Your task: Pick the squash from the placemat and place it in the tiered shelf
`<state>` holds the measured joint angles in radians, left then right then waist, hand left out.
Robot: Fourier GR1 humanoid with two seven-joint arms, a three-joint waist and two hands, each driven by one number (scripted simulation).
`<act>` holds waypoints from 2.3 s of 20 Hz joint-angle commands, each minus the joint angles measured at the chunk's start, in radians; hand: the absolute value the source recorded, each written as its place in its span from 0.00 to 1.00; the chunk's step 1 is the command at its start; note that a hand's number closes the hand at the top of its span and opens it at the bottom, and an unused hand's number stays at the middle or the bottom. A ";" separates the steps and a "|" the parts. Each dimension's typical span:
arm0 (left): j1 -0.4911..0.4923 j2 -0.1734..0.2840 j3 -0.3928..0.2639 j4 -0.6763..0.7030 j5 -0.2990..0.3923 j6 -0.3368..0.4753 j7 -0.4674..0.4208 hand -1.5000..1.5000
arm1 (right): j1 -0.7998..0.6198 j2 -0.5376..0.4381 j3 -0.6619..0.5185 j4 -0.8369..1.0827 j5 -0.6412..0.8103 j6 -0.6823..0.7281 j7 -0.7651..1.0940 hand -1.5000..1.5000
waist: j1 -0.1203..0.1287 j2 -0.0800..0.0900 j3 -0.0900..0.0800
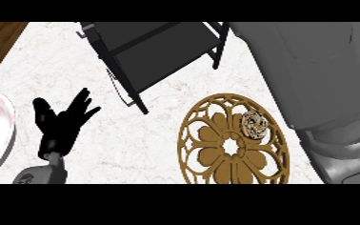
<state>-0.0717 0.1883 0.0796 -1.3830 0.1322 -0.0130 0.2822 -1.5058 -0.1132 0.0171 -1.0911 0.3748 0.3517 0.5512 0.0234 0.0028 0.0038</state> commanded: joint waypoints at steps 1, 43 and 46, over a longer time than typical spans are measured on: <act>-0.009 -0.019 -0.016 0.052 -0.030 0.018 -0.002 0.50 | -0.033 -0.011 0.002 0.130 0.036 -0.015 -0.116 1.00 | -0.005 0.003 -0.005; -0.031 -0.002 0.035 0.057 -0.006 -0.009 0.027 0.50 | -0.189 0.034 -0.387 0.631 -0.140 -0.352 -0.393 0.00 | -0.005 0.003 -0.004; 0.017 -0.041 -0.024 0.010 -0.029 -0.009 0.035 0.50 | -0.236 -0.002 -0.438 0.650 -0.170 -0.420 -0.336 0.00 | 0.005 0.003 -0.004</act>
<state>-0.0905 0.1809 0.0980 -1.3717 0.1208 -0.0258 0.2959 -1.7268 -0.0911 -0.3625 -0.4394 0.2533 -0.0223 0.1871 0.0298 0.0058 0.0038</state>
